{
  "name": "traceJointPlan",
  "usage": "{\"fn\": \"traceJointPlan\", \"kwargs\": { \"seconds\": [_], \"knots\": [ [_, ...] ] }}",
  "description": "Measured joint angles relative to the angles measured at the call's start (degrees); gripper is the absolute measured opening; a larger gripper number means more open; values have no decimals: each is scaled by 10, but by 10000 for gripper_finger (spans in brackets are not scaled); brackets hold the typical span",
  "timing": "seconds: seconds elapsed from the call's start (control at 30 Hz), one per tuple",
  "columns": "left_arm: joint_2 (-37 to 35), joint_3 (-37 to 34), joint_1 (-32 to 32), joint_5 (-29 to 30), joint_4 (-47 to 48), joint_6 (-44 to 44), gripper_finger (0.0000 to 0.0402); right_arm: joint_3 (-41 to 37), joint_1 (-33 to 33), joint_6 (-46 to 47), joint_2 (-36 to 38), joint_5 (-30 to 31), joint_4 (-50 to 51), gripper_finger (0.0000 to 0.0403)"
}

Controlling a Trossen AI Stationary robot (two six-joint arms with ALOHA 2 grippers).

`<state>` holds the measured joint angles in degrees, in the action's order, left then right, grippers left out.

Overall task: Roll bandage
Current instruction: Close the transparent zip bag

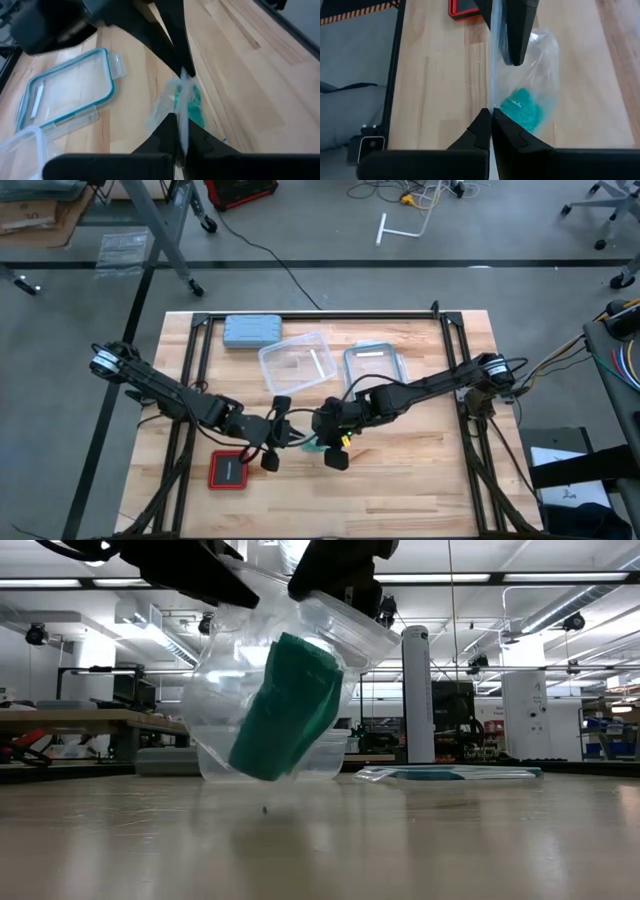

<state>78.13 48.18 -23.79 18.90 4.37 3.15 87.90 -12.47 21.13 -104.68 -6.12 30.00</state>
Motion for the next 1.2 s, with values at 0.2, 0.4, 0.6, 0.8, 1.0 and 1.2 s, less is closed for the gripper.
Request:
{"fn": "traceJointPlan", "kwargs": {
  "seconds": [0.2,0.4,0.6,0.8,1.0,1.2],
  "knots": [
    [0,0,0,0,-14,10,0,0,1,-31,0,18,-24,0],
    [0,0,-1,-1,-14,6,0,0,1,-70,-1,40,-28,20],
    [-7,0,-2,-35,-14,-7,0,0,1,-72,2,50,-1,86],
    [-10,0,-2,-35,-14,-9,0,0,0,-72,3,51,1,125],
    [-10,0,-2,-35,-14,-9,0,0,0,-68,4,65,1,125],
    [-10,0,-2,-35,-9,-13,0,0,0,-69,4,63,-16,115]
  ]
}}
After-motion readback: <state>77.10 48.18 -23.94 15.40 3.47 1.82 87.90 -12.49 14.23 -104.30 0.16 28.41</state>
